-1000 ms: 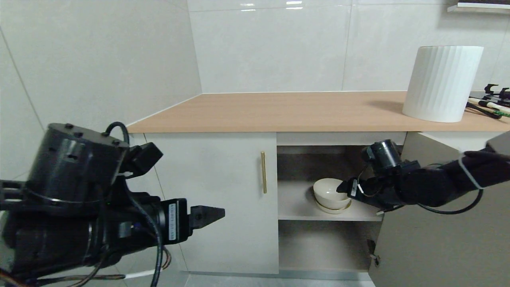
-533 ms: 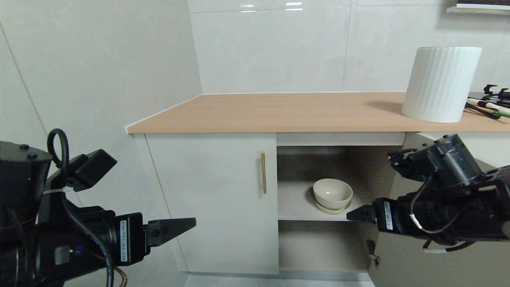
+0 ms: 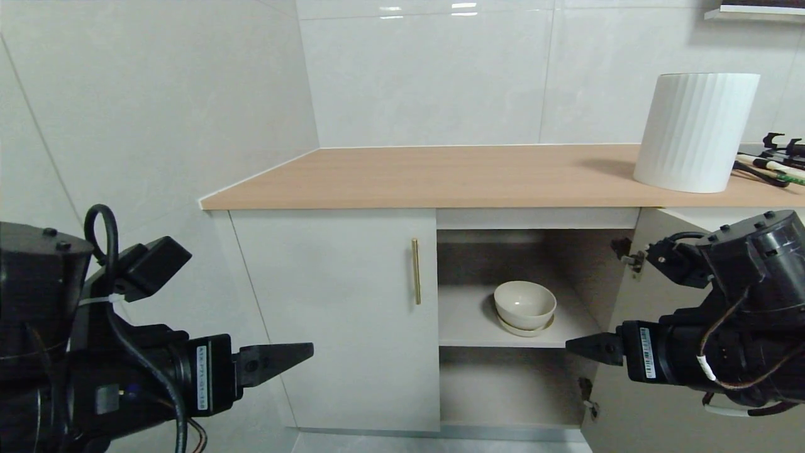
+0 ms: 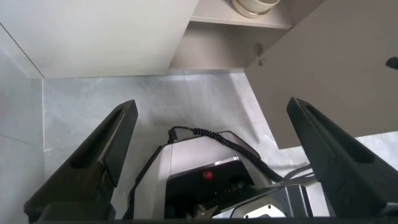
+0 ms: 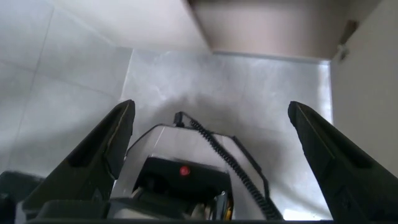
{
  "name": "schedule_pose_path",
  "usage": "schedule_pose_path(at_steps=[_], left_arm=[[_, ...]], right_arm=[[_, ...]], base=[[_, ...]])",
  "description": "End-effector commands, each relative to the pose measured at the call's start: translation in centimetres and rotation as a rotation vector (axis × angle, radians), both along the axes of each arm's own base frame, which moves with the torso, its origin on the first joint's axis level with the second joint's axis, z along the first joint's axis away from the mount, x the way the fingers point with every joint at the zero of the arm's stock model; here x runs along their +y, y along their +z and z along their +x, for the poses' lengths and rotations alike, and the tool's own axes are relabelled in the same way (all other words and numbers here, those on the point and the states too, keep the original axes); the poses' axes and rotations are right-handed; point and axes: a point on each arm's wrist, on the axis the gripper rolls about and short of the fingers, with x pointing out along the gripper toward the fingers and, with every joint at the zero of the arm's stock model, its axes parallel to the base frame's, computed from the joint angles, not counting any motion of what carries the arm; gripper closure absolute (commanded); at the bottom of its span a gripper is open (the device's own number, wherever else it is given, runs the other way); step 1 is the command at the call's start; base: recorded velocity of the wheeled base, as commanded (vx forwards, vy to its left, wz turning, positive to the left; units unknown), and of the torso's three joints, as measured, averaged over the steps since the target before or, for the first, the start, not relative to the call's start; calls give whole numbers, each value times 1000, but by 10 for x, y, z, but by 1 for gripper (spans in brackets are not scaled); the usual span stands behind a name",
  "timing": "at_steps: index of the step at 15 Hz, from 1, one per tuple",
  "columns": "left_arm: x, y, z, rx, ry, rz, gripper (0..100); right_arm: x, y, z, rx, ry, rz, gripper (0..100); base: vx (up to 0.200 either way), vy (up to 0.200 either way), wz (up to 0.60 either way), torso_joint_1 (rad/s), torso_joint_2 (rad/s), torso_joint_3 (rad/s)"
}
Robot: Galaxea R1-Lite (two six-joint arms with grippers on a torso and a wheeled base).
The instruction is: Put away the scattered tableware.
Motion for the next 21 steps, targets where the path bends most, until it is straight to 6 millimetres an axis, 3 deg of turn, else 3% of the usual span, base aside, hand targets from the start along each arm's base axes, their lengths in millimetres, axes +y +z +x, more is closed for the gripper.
schedule_pose_path(at_steps=[1, 13, 21], left_arm=[[-1, -1, 1, 7, 0, 4, 0], [-1, -2, 1, 13, -8, 1, 0], [0, -1, 0, 5, -10, -4, 0]], right_arm=[[-1, 1, -2, -4, -1, 1, 0], [-1, -3, -3, 1, -10, -26, 0], [-2, -4, -4, -5, -22, -36, 0]], base=[[-200, 0, 0, 12, 7, -2], [-200, 0, 0, 3, 3, 3], [0, 0, 0, 0, 0, 0]])
